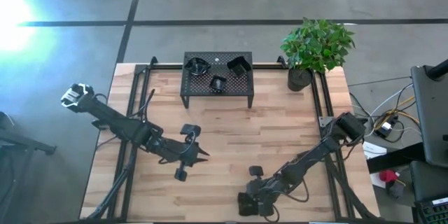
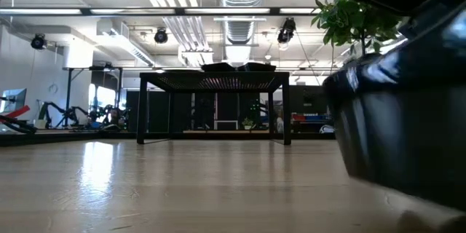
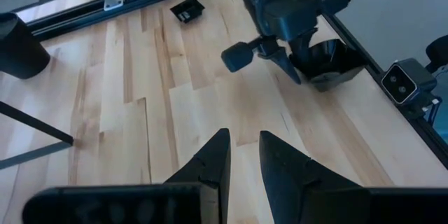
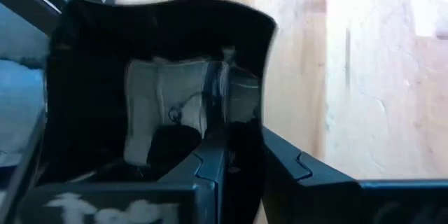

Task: Pick & Place Mini shaped plates
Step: Stack the distorted square plate on top of the distorted square plates on the shelf

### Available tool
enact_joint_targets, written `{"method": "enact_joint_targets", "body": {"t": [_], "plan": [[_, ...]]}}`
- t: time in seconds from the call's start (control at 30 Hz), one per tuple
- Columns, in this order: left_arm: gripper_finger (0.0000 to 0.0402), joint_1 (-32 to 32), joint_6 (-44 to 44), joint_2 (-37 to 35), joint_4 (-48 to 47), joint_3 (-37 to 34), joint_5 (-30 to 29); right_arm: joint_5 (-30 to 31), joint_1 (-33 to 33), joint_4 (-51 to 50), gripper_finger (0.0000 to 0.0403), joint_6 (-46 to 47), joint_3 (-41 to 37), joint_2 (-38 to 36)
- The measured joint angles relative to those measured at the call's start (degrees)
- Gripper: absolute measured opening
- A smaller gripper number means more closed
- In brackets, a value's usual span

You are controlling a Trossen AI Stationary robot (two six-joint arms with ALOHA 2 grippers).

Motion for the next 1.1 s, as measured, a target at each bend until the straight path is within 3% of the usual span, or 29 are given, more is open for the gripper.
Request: {"method": "enact_joint_targets", "body": {"t": [0.27,0.5,0.67,0.8,0.93,1.1], "plan": [[0.0071,0.0,0.0,-0.1,0.3,0.0,0.0,0.3,-0.1,-8.7,0.001,0.9,4.6,-0.2],[0.0071,0.0,0.1,-0.1,0.3,0.0,0.0,9.3,-0.2,-23.9,0.0008,4.1,11.1,-2.6],[0.0071,0.0,0.3,-0.6,-0.3,0.9,0.0,12.3,-1.4,-33.2,0.0008,5.2,15.9,-6.1],[0.0071,0.0,0.3,-2.0,-2.4,2.4,0.0,12.3,-4.6,-39.1,0.0008,3.6,19.7,-9.1],[0.0071,-0.1,1.1,-4.1,-3.2,2.9,0.0,11.4,-8.8,-43.0,0.0008,-3.7,22.0,-13.1],[0.0071,-0.1,1.8,-6.6,-3.4,2.8,0.0,4.9,-17.2,-44.3,0.0008,-11.4,23.8,-19.0]]}}
